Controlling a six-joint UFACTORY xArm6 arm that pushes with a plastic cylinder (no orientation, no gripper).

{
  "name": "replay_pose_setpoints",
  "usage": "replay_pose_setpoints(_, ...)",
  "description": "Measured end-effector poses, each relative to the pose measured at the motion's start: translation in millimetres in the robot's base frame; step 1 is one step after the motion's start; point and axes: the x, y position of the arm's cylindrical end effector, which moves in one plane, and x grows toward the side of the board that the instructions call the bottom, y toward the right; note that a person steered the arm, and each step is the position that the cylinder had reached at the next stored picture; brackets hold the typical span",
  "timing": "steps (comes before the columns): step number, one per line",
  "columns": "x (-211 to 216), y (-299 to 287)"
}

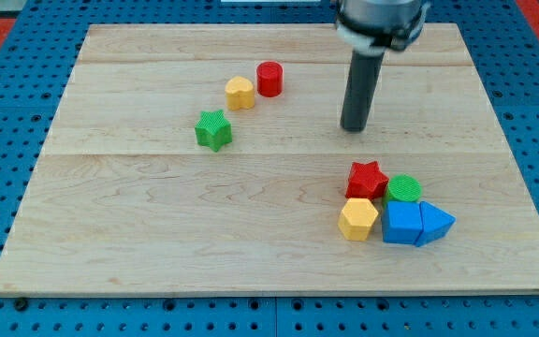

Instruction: Push the red circle towards the left of the red star

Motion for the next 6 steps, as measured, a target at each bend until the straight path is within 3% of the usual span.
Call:
replay_pose_setpoints(1,-94,-59)
replay_pose_setpoints(2,-100,-121)
replay_pose_setpoints(5,89,-86)
replay_pose_setpoints(6,99,-73)
